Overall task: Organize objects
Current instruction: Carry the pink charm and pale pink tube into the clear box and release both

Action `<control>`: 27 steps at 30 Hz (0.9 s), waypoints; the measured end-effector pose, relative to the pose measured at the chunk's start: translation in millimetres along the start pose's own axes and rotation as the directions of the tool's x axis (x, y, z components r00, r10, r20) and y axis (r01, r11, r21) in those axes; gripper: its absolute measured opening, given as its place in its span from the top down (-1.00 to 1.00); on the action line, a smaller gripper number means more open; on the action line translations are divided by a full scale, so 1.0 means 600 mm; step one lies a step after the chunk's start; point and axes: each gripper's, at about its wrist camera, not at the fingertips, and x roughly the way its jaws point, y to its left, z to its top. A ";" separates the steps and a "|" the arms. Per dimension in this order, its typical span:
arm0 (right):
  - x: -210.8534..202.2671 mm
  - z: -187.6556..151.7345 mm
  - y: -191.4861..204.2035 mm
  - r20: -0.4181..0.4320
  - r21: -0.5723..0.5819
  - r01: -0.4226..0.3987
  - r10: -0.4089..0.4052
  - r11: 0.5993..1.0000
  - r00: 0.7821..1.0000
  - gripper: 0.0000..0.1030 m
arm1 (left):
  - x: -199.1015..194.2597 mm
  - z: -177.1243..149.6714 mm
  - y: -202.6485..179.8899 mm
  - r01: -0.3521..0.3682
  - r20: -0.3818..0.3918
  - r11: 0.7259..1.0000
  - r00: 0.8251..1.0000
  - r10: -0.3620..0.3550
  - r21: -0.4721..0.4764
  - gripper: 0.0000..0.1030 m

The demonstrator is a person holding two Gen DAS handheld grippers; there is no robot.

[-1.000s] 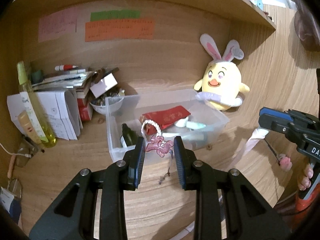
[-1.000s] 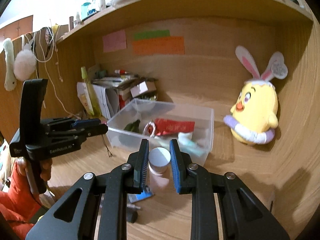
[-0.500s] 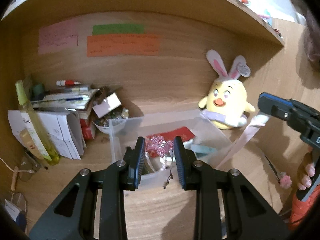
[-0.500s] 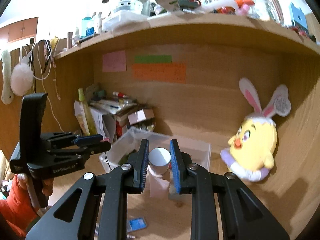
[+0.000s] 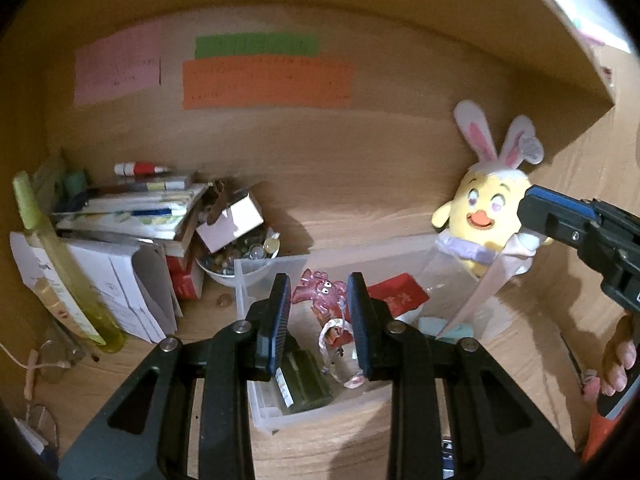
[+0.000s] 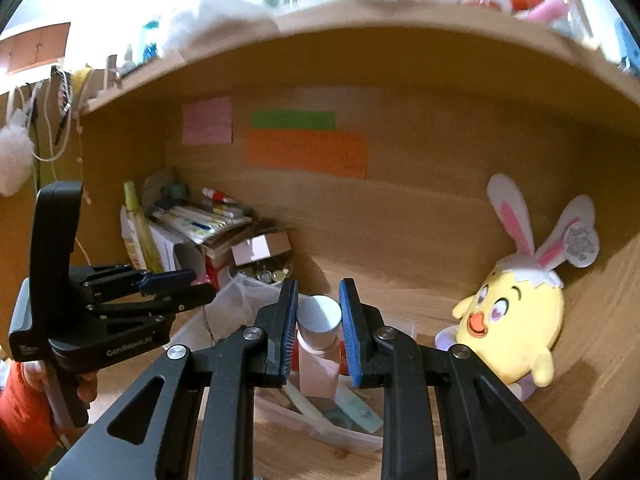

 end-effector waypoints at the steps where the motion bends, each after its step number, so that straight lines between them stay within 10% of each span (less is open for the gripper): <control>1: 0.009 -0.003 0.000 -0.011 -0.003 0.001 -0.001 1.000 1.000 0.63 | 0.010 -0.002 0.002 -0.003 -0.011 1.000 1.000 0.003 0.000 0.44; 22: 0.113 -0.043 -0.010 -0.150 -0.016 -0.005 0.003 1.000 0.989 0.61 | 0.123 -0.047 0.007 0.034 -0.191 0.999 0.981 -0.031 0.011 0.42; 27: 0.096 -0.058 -0.030 -0.154 -0.005 0.021 -0.021 1.000 0.988 0.58 | 0.119 -0.052 -0.002 0.041 -0.194 0.999 0.980 -0.035 0.025 0.04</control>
